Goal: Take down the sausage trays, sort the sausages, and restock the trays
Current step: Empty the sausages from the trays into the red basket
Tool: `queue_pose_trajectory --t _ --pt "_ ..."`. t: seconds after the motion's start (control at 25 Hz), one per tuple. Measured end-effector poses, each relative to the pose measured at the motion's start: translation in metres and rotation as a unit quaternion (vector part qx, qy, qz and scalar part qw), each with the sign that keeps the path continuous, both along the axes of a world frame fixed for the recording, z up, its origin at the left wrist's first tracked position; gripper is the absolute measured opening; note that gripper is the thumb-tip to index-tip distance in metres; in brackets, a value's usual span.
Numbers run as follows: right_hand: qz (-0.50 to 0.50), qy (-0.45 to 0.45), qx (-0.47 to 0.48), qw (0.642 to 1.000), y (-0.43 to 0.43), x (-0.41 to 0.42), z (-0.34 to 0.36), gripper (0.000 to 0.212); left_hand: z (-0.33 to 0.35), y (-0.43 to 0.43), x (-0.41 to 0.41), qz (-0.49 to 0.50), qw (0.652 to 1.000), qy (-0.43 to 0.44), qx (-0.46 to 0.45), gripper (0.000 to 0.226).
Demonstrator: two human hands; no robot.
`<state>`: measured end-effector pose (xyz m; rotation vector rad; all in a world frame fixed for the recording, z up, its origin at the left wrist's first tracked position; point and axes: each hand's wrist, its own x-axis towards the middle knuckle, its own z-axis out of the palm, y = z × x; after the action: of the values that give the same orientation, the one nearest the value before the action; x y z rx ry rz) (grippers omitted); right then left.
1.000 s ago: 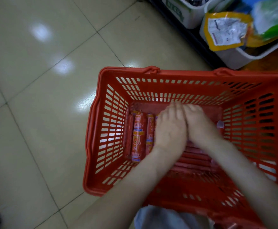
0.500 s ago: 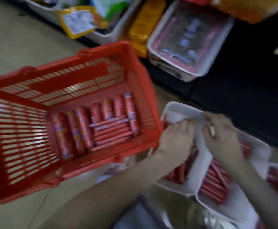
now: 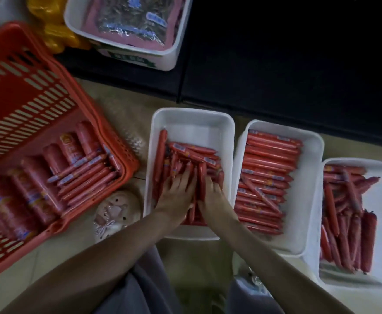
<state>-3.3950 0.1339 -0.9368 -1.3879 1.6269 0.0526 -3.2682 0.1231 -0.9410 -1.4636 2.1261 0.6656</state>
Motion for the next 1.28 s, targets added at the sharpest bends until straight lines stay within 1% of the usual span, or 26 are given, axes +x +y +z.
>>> queue_pose_trajectory --t 0.08,0.16,0.2,0.24,0.32,0.36,0.44,0.52,0.56,0.6,0.64,0.72,0.76,0.84,0.88,0.92,0.96,1.0,1.12,1.2,1.24,1.28 --pt "-0.036 0.039 0.027 0.998 -0.001 0.011 -0.006 0.072 -0.003 -0.001 0.0 0.056 0.998 0.025 -0.023 0.091" --pt "-0.056 0.066 0.016 0.996 -0.005 0.012 -0.009 0.066 -0.001 -0.005 0.001 0.089 0.996 0.011 -0.014 0.098" --pt "-0.071 0.063 0.021 0.995 -0.007 0.011 -0.01 0.06 -0.002 -0.004 0.001 0.107 0.994 0.0 -0.02 0.097" --pt "-0.087 0.051 0.03 0.994 -0.009 0.01 -0.01 0.054 -0.001 -0.004 0.0 0.125 0.991 -0.001 -0.053 0.092" --pt "-0.138 0.009 0.053 0.989 -0.011 0.01 -0.007 0.044 0.002 -0.004 0.002 0.16 0.979 0.013 -0.128 0.074" --pt "-0.165 -0.014 0.063 0.984 -0.011 0.012 -0.005 0.038 0.006 -0.006 0.004 0.187 0.975 0.003 -0.122 0.068" --pt "-0.214 -0.052 0.077 0.972 -0.008 0.014 -0.002 0.027 0.01 -0.01 0.007 0.262 0.963 0.01 -0.056 0.062" --pt "-0.235 -0.077 0.081 0.965 -0.006 0.015 -0.001 0.025 0.005 -0.011 0.011 0.287 0.957 0.012 -0.032 0.052" --pt "-0.24 -0.084 0.082 0.964 -0.006 0.016 -0.001 0.026 0.004 -0.012 0.014 0.299 0.954 0.026 -0.008 0.047" --pt "-0.25 -0.093 0.084 0.96 -0.007 0.016 0.001 0.025 0.002 -0.012 0.018 0.325 0.943 0.056 0.031 0.043" --pt "-0.266 -0.11 0.088 0.954 -0.007 0.016 0.003 0.023 0.001 -0.015 0.021 0.364 0.924 0.096 0.068 0.04" --pt "-0.304 -0.164 0.101 0.933 -0.01 0.016 0.009 0.012 0.005 -0.019 0.025 0.441 0.868 0.184 0.137 0.033" --pt "-0.318 -0.188 0.104 0.924 -0.011 0.017 0.013 0.009 0.01 -0.021 0.026 0.462 0.841 0.226 0.167 0.028" --pt "-0.334 -0.215 0.099 0.912 -0.015 0.017 0.022 0.009 0.024 -0.023 0.024 0.478 0.789 0.317 0.219 0.015" --pt "-0.338 -0.225 0.094 0.909 -0.017 0.016 0.029 0.011 0.032 -0.025 0.024 0.475 0.773 0.351 0.232 0.013" --pt "-0.34 -0.242 0.09 0.904 -0.021 0.016 0.038 0.012 0.042 -0.027 0.027 0.463 0.768 0.375 0.234 0.016" --pt "-0.342 -0.267 0.091 0.896 -0.025 0.016 0.049 0.015 0.053 -0.03 0.03 0.436 0.777 0.392 0.229 0.02" --pt "-0.342 -0.295 0.095 0.887 -0.031 0.016 0.063 0.019 0.064 -0.035 0.035 0.397 0.795 0.401 0.222 0.024" --pt "-0.317 -0.369 0.107 0.867 -0.05 0.025 0.113 0.035 0.116 -0.056 0.054 0.273 0.867 0.382 0.166 0.022" --pt "-0.291 -0.386 0.093 0.87 -0.066 0.046 0.145 0.035 0.156 -0.069 0.075 0.217 0.912 0.343 0.06 0.019" --pt "-0.279 -0.385 0.078 0.876 -0.073 0.06 0.16 0.033 0.174 -0.074 0.088 0.195 0.929 0.315 -0.002 0.021" --pt "-0.269 -0.384 0.061 0.881 -0.081 0.078 0.173 0.029 0.19 -0.079 0.104 0.185 0.937 0.289 -0.063 0.024"
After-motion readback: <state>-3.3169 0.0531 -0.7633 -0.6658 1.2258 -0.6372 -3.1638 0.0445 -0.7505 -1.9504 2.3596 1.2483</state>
